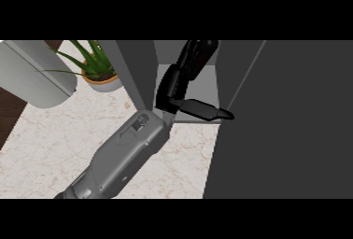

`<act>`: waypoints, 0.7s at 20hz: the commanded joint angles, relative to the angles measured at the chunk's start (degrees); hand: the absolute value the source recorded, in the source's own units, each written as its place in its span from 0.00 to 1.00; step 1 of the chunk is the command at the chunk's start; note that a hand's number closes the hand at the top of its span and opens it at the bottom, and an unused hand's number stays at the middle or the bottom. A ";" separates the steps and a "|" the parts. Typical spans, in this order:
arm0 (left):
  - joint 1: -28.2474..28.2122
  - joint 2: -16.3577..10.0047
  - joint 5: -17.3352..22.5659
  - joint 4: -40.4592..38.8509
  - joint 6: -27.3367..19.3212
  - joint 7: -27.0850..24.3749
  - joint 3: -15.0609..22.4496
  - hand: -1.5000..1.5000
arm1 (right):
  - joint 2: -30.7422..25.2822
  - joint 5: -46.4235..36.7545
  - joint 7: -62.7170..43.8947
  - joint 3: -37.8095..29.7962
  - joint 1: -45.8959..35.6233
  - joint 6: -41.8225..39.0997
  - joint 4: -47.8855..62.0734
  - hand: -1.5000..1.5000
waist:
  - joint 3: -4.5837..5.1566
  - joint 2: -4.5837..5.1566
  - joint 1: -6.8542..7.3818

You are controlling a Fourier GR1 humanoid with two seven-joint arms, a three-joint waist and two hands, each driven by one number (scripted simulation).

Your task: Pick up the wine, place it into the cabinet and close the cabinet

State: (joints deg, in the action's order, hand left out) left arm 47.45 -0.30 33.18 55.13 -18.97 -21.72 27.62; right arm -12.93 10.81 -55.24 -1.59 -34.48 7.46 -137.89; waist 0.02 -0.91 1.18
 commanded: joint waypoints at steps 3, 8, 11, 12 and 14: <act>-9.91 0.28 -1.25 18.73 -12.62 4.52 7.97 0.00 | -0.98 0.83 -4.45 0.14 -1.10 1.53 -5.34 0.00 | 0.01 0.20 -0.81; -16.42 0.25 -1.76 29.68 -20.26 5.47 14.27 0.00 | -0.12 -1.50 -2.84 2.24 -1.42 2.02 -2.31 0.00 | 0.02 0.36 -0.87; -23.15 0.25 -4.78 34.10 -20.97 2.89 15.20 0.00 | 0.42 -3.83 0.48 4.23 -1.89 1.36 0.31 0.00 | 0.04 0.59 -0.44; -22.92 0.26 -3.01 36.77 -25.99 4.60 19.03 0.00 | -0.72 -1.20 -3.85 1.78 -0.85 2.08 -4.91 0.00 | 0.01 0.39 -1.26; -28.77 0.26 -5.25 40.94 -24.86 4.53 20.24 1.00 | 0.81 -3.66 0.51 3.82 -0.55 1.78 -0.37 0.00 | 0.02 0.61 -0.55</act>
State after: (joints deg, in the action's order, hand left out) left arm 25.11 -0.73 29.39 87.72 -40.97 -17.35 43.49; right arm -13.08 8.93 -55.04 0.53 -35.22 8.33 -138.09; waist -0.03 -0.31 0.47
